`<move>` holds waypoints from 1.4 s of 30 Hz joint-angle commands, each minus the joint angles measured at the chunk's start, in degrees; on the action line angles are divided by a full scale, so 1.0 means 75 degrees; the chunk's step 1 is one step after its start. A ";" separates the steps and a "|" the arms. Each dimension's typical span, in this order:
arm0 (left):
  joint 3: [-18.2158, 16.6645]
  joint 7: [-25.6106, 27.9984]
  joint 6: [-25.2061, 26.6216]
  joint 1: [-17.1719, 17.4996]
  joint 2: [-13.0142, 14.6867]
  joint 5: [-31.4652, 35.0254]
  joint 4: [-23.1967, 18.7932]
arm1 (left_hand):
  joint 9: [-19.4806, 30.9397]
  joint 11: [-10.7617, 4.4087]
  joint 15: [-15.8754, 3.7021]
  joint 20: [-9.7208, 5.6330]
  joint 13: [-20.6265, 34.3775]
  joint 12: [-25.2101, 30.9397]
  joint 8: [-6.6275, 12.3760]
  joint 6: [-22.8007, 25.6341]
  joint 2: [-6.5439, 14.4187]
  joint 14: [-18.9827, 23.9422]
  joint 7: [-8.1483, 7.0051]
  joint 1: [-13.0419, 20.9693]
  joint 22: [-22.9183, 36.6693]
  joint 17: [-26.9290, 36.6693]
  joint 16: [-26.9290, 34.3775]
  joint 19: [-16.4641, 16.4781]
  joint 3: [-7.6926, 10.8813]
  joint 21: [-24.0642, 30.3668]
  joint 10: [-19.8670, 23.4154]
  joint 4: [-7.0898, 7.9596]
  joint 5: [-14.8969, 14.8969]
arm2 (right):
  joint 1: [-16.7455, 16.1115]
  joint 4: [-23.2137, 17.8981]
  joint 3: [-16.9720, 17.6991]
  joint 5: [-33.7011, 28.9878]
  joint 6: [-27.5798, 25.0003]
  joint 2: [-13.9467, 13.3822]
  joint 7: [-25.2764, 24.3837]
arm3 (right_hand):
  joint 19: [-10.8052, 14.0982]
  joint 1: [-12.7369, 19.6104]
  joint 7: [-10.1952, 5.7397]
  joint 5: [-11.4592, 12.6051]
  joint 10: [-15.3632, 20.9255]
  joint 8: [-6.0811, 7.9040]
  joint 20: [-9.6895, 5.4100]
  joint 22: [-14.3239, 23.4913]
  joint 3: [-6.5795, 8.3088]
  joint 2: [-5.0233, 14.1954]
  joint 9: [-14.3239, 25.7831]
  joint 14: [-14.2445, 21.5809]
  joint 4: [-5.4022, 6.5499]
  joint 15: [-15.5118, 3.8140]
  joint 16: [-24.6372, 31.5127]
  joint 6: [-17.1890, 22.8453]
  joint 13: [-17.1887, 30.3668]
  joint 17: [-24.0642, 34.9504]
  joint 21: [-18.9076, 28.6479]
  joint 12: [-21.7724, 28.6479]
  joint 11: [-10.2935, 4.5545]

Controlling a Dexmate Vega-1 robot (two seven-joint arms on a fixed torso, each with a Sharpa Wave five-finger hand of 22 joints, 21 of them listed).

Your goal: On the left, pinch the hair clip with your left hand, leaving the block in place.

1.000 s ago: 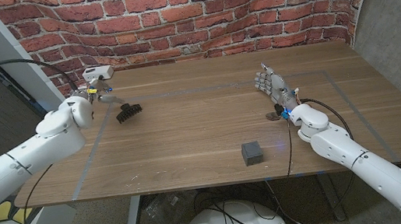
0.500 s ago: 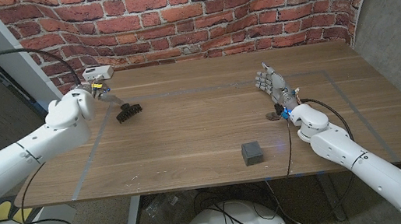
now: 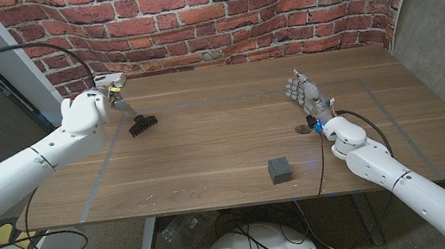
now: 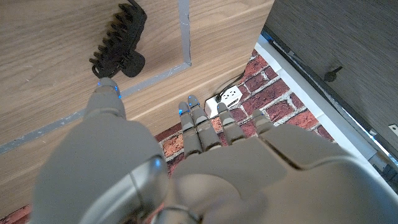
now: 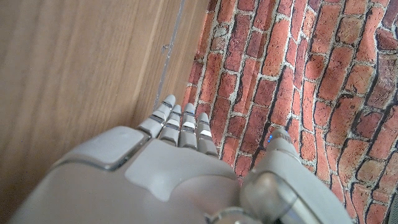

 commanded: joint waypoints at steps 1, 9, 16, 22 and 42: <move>0.0120 -0.0420 -0.0052 0.0027 -0.0420 0.0876 0.0281 | 0.0026 0.0009 -0.0008 0.0019 0.0037 0.0027 0.0048 0.0090 0.0008 0.0148 -0.0007 0.0022 0.0010 0.0024 0.0059 0.0135 -0.0040 0.0070 0.0092 0.0019 0.0049 | -0.0100 -0.0098 0.0059 -0.0013 0.0018 -0.0055 -0.0073 | 0.0044 0.0068 -0.0031 -0.0004 0.0058 -0.0004 0.0012 0.0020 0.0007 0.0004 0.0035 0.0009 -0.0064 0.0062 -0.0001 0.0031 0.0016 0.0038 -0.0015 0.0010 -0.0007; 0.0095 -0.0532 -0.0079 0.0244 -0.0578 0.0951 0.0496 | 0.0024 -0.0015 -0.0022 0.0039 0.0035 -0.0045 0.0006 0.0006 -0.0002 0.0126 -0.0039 0.0044 0.0007 0.0022 0.0014 0.0284 -0.0075 0.0112 -0.0044 0.0013 0.0067 | -0.0077 -0.0164 0.0048 -0.0014 -0.0078 -0.0119 -0.0034 | 0.0057 0.0070 -0.0031 -0.0005 0.0058 -0.0005 0.0017 0.0021 0.0001 0.0005 0.0035 0.0009 -0.0065 0.0065 -0.0003 0.0033 0.0016 0.0039 -0.0026 0.0007 -0.0025; 0.0013 -0.0278 -0.0104 0.0426 -0.0697 0.0892 0.0710 | 0.0023 -0.0114 -0.0022 0.0062 0.0029 -0.0036 0.0017 0.0042 -0.0015 0.0082 -0.0178 0.0029 -0.0001 0.0025 -0.0019 0.0141 -0.0119 0.0038 0.0008 0.0025 0.0080 | -0.0064 -0.0200 0.0033 -0.0009 -0.0146 -0.0142 -0.0020 | 0.0062 0.0067 -0.0034 -0.0007 0.0068 -0.0006 0.0021 0.0022 -0.0006 0.0005 0.0035 0.0012 -0.0065 0.0070 -0.0003 0.0032 0.0017 0.0040 -0.0039 0.0008 -0.0002; -0.0130 0.0209 -0.0332 0.0559 -0.0806 0.0692 0.0884 | 0.0019 -0.0142 -0.0069 0.0055 0.0022 -0.0022 0.0057 0.0154 -0.0022 0.0144 -0.0338 0.0020 -0.0002 0.0026 -0.0005 0.0113 -0.0149 0.0026 0.0090 0.0032 0.0092 | -0.0119 -0.0293 0.0037 -0.0023 -0.0191 -0.0160 -0.0098 | 0.0067 0.0066 -0.0033 -0.0008 0.0075 -0.0006 0.0029 0.0022 -0.0010 0.0008 0.0036 0.0017 -0.0064 0.0072 -0.0001 0.0033 0.0017 0.0041 -0.0050 0.0008 -0.0001; -0.0390 0.0911 -0.0879 0.0475 -0.0861 -0.0317 0.1280 | 0.0005 -0.0175 -0.0305 0.0041 0.0011 0.0016 0.0217 0.0719 0.0099 0.0544 -0.0584 0.0443 -0.0002 0.0013 0.0024 0.0531 -0.0100 0.0134 0.0581 -0.0108 0.0187 | -0.0335 -0.0586 0.0091 -0.0075 -0.0265 -0.0235 -0.0336 | 0.0083 0.0062 -0.0037 -0.0010 0.0086 -0.0007 0.0051 0.0025 -0.0028 0.0008 0.0036 0.0027 -0.0064 0.0071 -0.0003 0.0039 0.0019 0.0043 -0.0091 0.0004 -0.0001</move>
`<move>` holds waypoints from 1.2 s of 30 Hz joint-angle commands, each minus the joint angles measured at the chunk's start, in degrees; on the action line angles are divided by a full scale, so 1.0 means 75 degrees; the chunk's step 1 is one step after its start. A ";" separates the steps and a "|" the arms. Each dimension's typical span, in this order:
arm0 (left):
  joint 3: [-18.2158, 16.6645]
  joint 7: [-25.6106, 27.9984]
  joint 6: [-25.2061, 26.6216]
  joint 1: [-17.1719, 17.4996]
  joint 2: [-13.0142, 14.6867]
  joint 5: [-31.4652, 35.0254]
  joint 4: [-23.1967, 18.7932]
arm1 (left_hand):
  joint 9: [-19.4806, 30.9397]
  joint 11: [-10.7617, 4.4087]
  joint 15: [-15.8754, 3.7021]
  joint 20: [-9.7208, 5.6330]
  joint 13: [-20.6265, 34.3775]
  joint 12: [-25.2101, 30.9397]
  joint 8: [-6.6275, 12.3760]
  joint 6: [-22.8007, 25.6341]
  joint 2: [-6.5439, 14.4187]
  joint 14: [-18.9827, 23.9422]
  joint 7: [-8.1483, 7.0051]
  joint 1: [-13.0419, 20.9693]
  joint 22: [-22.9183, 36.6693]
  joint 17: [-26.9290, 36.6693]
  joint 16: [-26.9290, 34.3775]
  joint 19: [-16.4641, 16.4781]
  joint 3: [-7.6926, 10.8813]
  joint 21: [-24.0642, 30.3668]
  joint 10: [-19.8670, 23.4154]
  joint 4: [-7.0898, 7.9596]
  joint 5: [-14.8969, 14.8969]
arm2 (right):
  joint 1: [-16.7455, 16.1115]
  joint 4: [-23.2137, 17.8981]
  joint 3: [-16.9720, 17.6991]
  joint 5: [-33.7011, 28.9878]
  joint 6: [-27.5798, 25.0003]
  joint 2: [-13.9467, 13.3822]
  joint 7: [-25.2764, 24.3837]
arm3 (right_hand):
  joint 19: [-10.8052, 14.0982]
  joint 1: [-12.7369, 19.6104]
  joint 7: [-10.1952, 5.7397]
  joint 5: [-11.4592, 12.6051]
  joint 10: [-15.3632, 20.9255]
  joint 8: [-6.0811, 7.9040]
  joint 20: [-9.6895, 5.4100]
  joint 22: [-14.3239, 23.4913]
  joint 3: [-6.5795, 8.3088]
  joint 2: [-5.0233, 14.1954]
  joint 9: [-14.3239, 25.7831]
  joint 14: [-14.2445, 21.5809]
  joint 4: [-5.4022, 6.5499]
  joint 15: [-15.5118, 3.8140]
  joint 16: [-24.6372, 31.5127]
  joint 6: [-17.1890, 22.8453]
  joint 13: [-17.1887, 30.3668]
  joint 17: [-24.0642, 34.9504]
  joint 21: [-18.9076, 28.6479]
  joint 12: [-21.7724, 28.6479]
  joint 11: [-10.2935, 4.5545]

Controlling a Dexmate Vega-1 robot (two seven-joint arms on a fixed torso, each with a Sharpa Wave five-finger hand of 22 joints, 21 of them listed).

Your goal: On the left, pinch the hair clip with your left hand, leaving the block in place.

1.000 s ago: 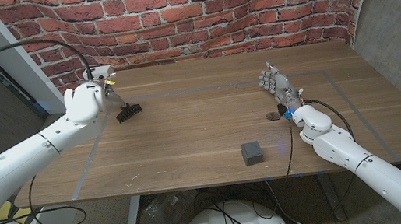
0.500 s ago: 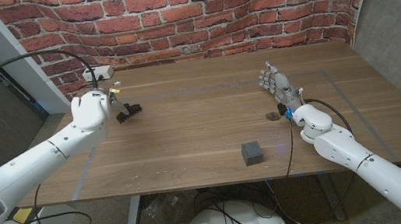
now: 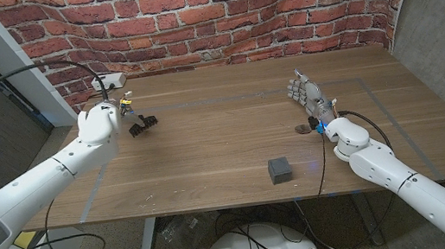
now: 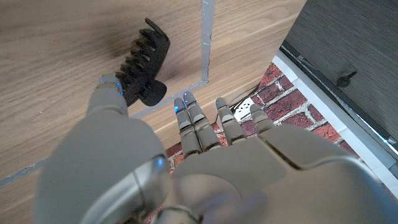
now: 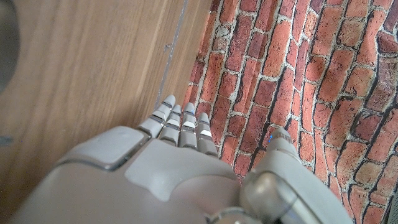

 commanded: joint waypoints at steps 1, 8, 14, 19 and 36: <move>-0.0021 0.0323 -0.0207 -0.0076 -0.0022 -0.0402 0.0223 | 0.0004 0.0009 0.0012 0.0017 0.0013 0.0029 0.0073 0.0114 0.0035 0.0122 -0.0084 0.0157 0.0019 0.0013 0.0024 0.0083 0.0040 0.0076 0.0079 -0.0056 0.0077 | -0.0094 -0.0138 0.0026 -0.0020 -0.0043 -0.0031 -0.0109 | 0.0042 0.0062 -0.0037 -0.0010 0.0089 -0.0006 0.0007 0.0025 0.0004 0.0009 0.0036 0.0025 -0.0031 0.0073 -0.0008 0.0041 0.0019 0.0043 -0.0039 0.0004 0.0000; -0.0002 0.0513 -0.0202 -0.0059 0.0003 -0.0476 0.0224 | 0.0009 0.0011 -0.0045 0.0018 0.0031 0.0056 0.0125 0.0284 0.0083 0.0200 -0.0144 0.0250 0.0019 0.0018 0.0027 0.0183 0.0060 0.0090 0.0215 -0.0074 0.0086 | -0.0083 -0.0171 0.0013 -0.0038 -0.0088 -0.0043 -0.0123 | 0.0049 0.0060 -0.0037 -0.0010 0.0095 -0.0006 0.0013 0.0026 0.0000 0.0010 0.0036 0.0037 -0.0030 0.0088 -0.0006 0.0043 0.0019 0.0043 -0.0048 0.0004 0.0002; 0.0047 0.0590 -0.0188 -0.0095 -0.0013 -0.0484 0.0238 | 0.0020 0.0008 -0.0162 0.0021 0.0086 0.0136 0.0183 0.0489 0.0210 0.0377 -0.0120 0.0460 0.0019 0.0023 0.0051 0.0356 0.0136 0.0112 0.0499 -0.0115 0.0103 | -0.0090 -0.0176 0.0016 -0.0051 -0.0076 -0.0030 -0.0151 | 0.0054 0.0057 -0.0035 -0.0010 0.0100 -0.0004 0.0025 0.0026 -0.0003 0.0010 0.0036 0.0035 -0.0029 0.0091 -0.0007 0.0050 0.0019 0.0043 -0.0054 0.0005 -0.0003; 0.0134 0.0625 -0.0241 -0.0156 -0.0094 -0.0506 0.0364 | 0.0026 0.0007 -0.0210 0.0022 0.0126 0.0171 0.0190 0.0544 0.0279 0.0478 -0.0077 0.0614 0.0019 0.0023 0.0058 0.0453 0.0189 0.0120 0.0625 -0.0152 0.0104 | -0.0112 -0.0191 0.0034 -0.0043 -0.0071 -0.0032 -0.0173 | 0.0054 0.0056 -0.0037 -0.0011 0.0101 -0.0004 0.0035 0.0027 -0.0006 0.0010 0.0036 0.0042 -0.0029 0.0091 -0.0005 0.0050 0.0020 0.0043 -0.0061 0.0004 0.0006; 0.0172 0.0943 -0.0300 -0.0155 -0.0194 -0.0633 0.0458 | 0.0034 0.0008 -0.0315 0.0025 0.0158 0.0167 0.0189 0.0607 0.0406 0.0595 -0.0044 0.0748 0.0019 0.0031 0.0056 0.0609 0.0251 0.0132 0.0712 -0.0145 0.0075 | -0.0128 -0.0199 0.0050 -0.0035 -0.0103 -0.0055 -0.0182 | 0.0064 0.0056 -0.0041 -0.0010 0.0107 -0.0005 0.0045 0.0029 -0.0013 0.0014 0.0036 0.0049 -0.0030 0.0101 -0.0008 0.0054 0.0020 0.0043 -0.0087 0.0001 0.0015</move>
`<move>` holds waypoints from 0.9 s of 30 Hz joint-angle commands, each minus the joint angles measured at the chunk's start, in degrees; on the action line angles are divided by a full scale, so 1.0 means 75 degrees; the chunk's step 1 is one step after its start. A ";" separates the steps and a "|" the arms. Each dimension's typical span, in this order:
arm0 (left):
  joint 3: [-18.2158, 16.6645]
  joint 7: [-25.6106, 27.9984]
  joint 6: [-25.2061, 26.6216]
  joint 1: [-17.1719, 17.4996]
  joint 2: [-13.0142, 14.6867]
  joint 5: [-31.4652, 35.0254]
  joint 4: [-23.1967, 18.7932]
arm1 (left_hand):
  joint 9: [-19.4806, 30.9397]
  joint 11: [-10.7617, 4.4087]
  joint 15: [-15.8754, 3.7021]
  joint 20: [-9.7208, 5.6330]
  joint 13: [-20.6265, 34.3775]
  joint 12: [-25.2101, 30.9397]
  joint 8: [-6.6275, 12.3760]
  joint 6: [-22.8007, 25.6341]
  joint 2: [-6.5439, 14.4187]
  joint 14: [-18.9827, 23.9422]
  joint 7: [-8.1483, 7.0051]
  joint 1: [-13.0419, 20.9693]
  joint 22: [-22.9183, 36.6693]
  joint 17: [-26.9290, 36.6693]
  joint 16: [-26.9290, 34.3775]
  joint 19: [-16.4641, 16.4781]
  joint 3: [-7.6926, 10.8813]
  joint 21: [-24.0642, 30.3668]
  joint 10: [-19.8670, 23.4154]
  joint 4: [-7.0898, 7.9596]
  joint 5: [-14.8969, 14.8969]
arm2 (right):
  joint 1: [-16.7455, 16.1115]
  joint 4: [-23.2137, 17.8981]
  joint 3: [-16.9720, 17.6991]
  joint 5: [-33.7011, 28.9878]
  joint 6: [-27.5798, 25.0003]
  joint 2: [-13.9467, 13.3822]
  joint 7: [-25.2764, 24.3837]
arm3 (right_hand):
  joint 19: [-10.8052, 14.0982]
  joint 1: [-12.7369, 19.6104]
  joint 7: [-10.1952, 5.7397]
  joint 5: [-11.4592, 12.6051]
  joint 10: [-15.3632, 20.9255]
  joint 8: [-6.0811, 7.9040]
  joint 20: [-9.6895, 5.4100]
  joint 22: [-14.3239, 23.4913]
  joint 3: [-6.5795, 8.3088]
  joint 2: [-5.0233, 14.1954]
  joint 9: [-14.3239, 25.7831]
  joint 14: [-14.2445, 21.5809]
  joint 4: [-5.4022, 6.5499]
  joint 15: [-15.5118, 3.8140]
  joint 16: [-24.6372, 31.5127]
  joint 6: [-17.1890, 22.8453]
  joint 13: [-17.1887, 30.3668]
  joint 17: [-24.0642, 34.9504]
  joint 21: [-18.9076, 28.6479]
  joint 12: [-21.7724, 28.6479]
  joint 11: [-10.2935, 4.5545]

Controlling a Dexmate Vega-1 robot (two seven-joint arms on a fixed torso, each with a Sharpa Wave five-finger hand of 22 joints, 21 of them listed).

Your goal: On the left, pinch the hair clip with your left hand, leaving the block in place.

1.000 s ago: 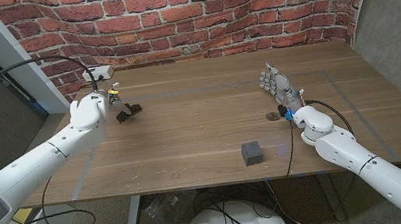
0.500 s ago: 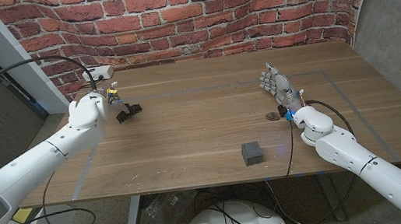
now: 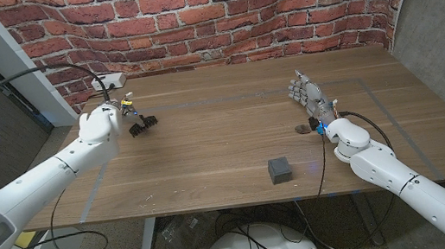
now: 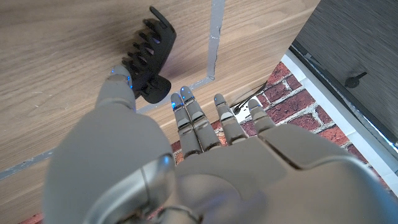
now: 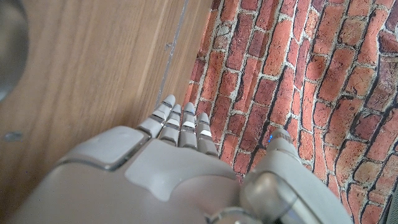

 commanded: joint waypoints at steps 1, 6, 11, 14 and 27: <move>0.0004 0.0301 -0.0042 0.0033 -0.0072 -0.0100 0.0039 | 0.0014 0.0005 -0.0311 0.0021 0.0018 0.0049 0.0020 0.0079 0.0094 0.0097 0.0003 0.0037 0.0017 0.0033 0.0054 0.0078 0.0074 0.0074 0.0096 0.0011 0.0023 | -0.0020 0.0005 0.0022 0.0014 -0.0002 -0.0011 -0.0008 | 0.0025 0.0057 -0.0013 -0.0010 0.0064 -0.0005 0.0002 0.0029 -0.0013 0.0014 0.0036 -0.0018 -0.0031 0.0056 -0.0008 0.0027 0.0021 0.0043 -0.0028 0.0001 -0.0026; 0.0001 0.0416 -0.0097 0.0065 -0.0136 -0.0219 0.0115 | 0.0016 0.0004 -0.0438 0.0021 0.0025 0.0032 0.0034 0.0145 0.0145 0.0128 -0.0022 0.0111 0.0019 0.0037 0.0045 0.0173 0.0105 0.0086 0.0107 0.0005 0.0006 | -0.0030 -0.0021 0.0033 0.0012 -0.0016 -0.0038 -0.0008 | 0.0026 0.0059 -0.0011 -0.0010 0.0072 -0.0002 0.0007 0.0030 -0.0015 0.0015 0.0036 -0.0021 -0.0032 0.0054 -0.0011 0.0036 0.0021 0.0042 -0.0037 0.0002 -0.0025; 0.0005 0.0456 -0.0074 0.0079 -0.0145 -0.0286 0.0091 | 0.0018 0.0003 -0.0532 0.0025 0.0056 0.0074 0.0097 0.0347 0.0216 0.0231 -0.0020 0.0188 0.0016 0.0043 0.0061 0.0277 0.0141 0.0088 0.0255 0.0010 -0.0024 | -0.0017 -0.0036 0.0039 0.0010 -0.0033 -0.0054 -0.0007 | 0.0027 0.0054 -0.0012 -0.0010 0.0071 -0.0004 0.0013 0.0030 -0.0020 0.0013 0.0036 -0.0023 -0.0030 0.0052 -0.0012 0.0031 0.0021 0.0043 -0.0045 0.0001 -0.0022; 0.0008 0.0470 -0.0044 0.0083 -0.0141 -0.0312 0.0070 | 0.0017 0.0001 -0.0615 0.0028 0.0090 0.0140 0.0165 0.0569 0.0283 0.0350 -0.0010 0.0285 0.0010 0.0045 0.0076 0.0371 0.0181 0.0079 0.0484 0.0004 -0.0063 | -0.0011 -0.0031 0.0043 0.0011 -0.0030 -0.0052 -0.0005 | 0.0028 0.0052 -0.0013 -0.0010 0.0073 -0.0006 0.0013 0.0031 -0.0022 0.0014 0.0036 -0.0018 -0.0029 0.0052 -0.0011 0.0030 0.0021 0.0043 -0.0050 0.0000 -0.0028; -0.0035 0.0815 -0.0333 0.0048 -0.0220 -0.0553 0.0318 | 0.0011 0.0001 -0.0769 0.0021 0.0106 0.0194 0.0273 0.0991 0.0410 0.0613 0.0013 0.0456 0.0009 0.0043 0.0094 0.0672 0.0252 0.0092 0.0884 0.0010 -0.0172 | 0.0008 -0.0058 0.0050 0.0029 -0.0118 -0.0094 -0.0005 | 0.0035 0.0054 -0.0023 -0.0009 0.0069 -0.0008 0.0018 0.0032 -0.0024 0.0021 0.0036 -0.0024 -0.0029 0.0052 -0.0015 0.0026 0.0022 0.0043 -0.0068 -0.0004 -0.0033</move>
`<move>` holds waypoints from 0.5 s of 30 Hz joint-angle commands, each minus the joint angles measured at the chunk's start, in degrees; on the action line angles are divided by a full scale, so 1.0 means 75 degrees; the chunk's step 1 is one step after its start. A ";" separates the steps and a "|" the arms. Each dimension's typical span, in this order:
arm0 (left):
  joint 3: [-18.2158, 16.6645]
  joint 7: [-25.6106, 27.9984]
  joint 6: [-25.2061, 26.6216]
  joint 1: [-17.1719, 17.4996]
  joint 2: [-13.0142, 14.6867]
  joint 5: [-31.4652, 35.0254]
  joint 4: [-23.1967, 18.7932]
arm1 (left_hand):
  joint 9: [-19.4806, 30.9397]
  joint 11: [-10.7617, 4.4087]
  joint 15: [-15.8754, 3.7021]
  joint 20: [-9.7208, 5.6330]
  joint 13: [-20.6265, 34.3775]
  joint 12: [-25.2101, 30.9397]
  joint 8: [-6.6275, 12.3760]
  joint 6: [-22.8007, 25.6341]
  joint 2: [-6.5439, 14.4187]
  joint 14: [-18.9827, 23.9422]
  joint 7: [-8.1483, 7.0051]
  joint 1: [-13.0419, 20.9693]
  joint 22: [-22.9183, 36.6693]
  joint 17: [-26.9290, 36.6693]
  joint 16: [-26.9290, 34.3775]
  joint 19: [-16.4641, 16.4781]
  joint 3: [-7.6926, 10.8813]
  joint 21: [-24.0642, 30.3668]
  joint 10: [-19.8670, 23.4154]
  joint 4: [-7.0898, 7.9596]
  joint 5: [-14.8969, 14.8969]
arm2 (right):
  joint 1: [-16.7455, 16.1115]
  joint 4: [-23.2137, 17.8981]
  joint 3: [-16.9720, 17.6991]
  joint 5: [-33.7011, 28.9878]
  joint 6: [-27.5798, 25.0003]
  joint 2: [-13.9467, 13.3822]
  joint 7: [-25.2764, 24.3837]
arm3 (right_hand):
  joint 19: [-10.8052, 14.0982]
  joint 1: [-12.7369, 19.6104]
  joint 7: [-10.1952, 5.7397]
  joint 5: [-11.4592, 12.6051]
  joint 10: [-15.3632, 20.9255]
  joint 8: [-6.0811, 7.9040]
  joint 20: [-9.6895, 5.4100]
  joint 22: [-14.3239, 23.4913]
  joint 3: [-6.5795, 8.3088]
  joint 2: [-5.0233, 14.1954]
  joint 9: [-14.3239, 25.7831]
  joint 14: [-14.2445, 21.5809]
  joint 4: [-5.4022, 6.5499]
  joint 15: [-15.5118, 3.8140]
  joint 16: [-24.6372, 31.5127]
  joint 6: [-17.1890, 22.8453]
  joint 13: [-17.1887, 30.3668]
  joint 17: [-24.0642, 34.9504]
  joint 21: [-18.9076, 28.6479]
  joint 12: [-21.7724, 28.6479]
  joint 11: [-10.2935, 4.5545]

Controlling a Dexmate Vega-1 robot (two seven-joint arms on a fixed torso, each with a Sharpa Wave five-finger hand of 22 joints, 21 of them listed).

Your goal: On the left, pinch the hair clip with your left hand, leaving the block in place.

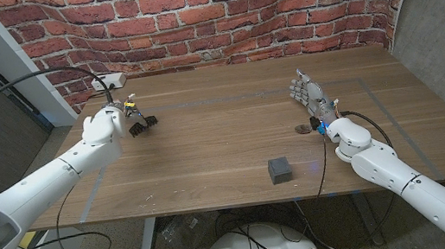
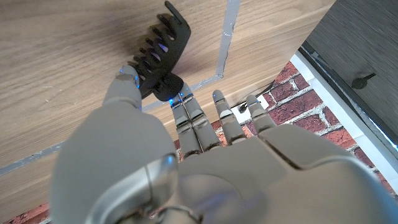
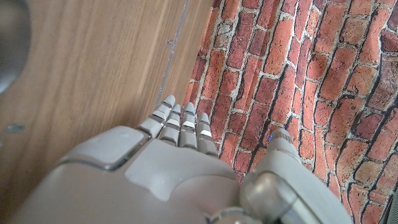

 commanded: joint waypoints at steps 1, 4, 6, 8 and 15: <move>-0.0052 0.0372 -0.0248 -0.0014 -0.0097 -0.0219 0.0206 | 0.0011 0.0003 -0.0772 0.0006 0.0034 0.0097 0.0149 0.0345 0.0088 0.0220 -0.0040 0.0152 0.0008 0.0003 0.0047 0.0207 0.0106 0.0036 0.0331 -0.0007 -0.0063 | 0.0024 -0.0032 0.0004 0.0004 -0.0071 -0.0044 0.0001 | 0.0035 0.0055 -0.0025 -0.0009 0.0066 -0.0007 0.0019 0.0032 -0.0002 0.0022 0.0037 -0.0024 -0.0008 0.0055 -0.0016 0.0029 0.0022 0.0043 -0.0005 -0.0006 -0.0032; -0.0055 0.0474 -0.0216 -0.0012 -0.0129 -0.0219 0.0206 | 0.0004 0.0003 -0.0887 0.0002 0.0020 0.0114 0.0192 0.0542 0.0156 0.0367 -0.0056 0.0266 0.0007 -0.0003 0.0051 0.0390 0.0158 0.0051 0.0562 -0.0018 -0.0125 | 0.0025 -0.0036 0.0003 0.0004 -0.0083 -0.0048 -0.0001 | 0.0038 0.0057 -0.0019 -0.0009 0.0064 -0.0009 0.0019 0.0033 -0.0002 0.0024 0.0037 -0.0020 -0.0010 0.0056 -0.0015 0.0027 0.0022 0.0042 -0.0010 -0.0008 -0.0029; -0.0076 0.0577 -0.0204 0.0003 -0.0156 -0.0235 0.0206 | 0.0002 0.0000 -0.0907 0.0006 0.0026 0.0132 0.0211 0.0628 0.0216 0.0438 -0.0066 0.0332 0.0006 -0.0003 0.0058 0.0449 0.0200 0.0050 0.0667 -0.0023 -0.0144 | 0.0026 -0.0030 0.0001 0.0003 -0.0078 -0.0047 0.0003 | 0.0039 0.0058 -0.0017 -0.0009 0.0065 -0.0009 0.0020 0.0033 -0.0003 0.0024 0.0037 -0.0023 -0.0010 0.0053 -0.0016 0.0025 0.0022 0.0042 -0.0013 -0.0008 -0.0028; -0.0124 0.0720 -0.0188 0.0043 -0.0186 -0.0277 0.0200 | -0.0005 -0.0003 -0.0952 0.0008 0.0020 0.0128 0.0254 0.0859 0.0322 0.0608 -0.0020 0.0471 0.0003 -0.0005 0.0054 0.0619 0.0280 0.0048 0.0864 -0.0030 -0.0215 | 0.0025 -0.0027 0.0001 0.0003 -0.0076 -0.0044 0.0002 | 0.0039 0.0059 -0.0013 -0.0009 0.0071 -0.0009 0.0015 0.0033 -0.0004 0.0024 0.0037 -0.0020 -0.0011 0.0058 -0.0016 0.0028 0.0022 0.0041 -0.0017 -0.0006 -0.0028; -0.0146 0.0833 -0.0099 0.0058 -0.0153 -0.0293 0.0074 | -0.0022 -0.0003 -0.1027 0.0004 0.0044 0.0166 0.0321 0.1277 0.0432 0.0974 -0.0041 0.0658 -0.0004 -0.0007 0.0063 0.0890 0.0385 0.0023 0.1307 -0.0034 -0.0335 | 0.0021 -0.0033 0.0005 0.0032 -0.0102 -0.0044 0.0004 | 0.0044 0.0061 -0.0014 -0.0009 0.0060 -0.0012 0.0018 0.0034 -0.0007 0.0024 0.0037 -0.0024 -0.0013 0.0052 -0.0018 0.0019 0.0022 0.0041 -0.0027 -0.0012 -0.0026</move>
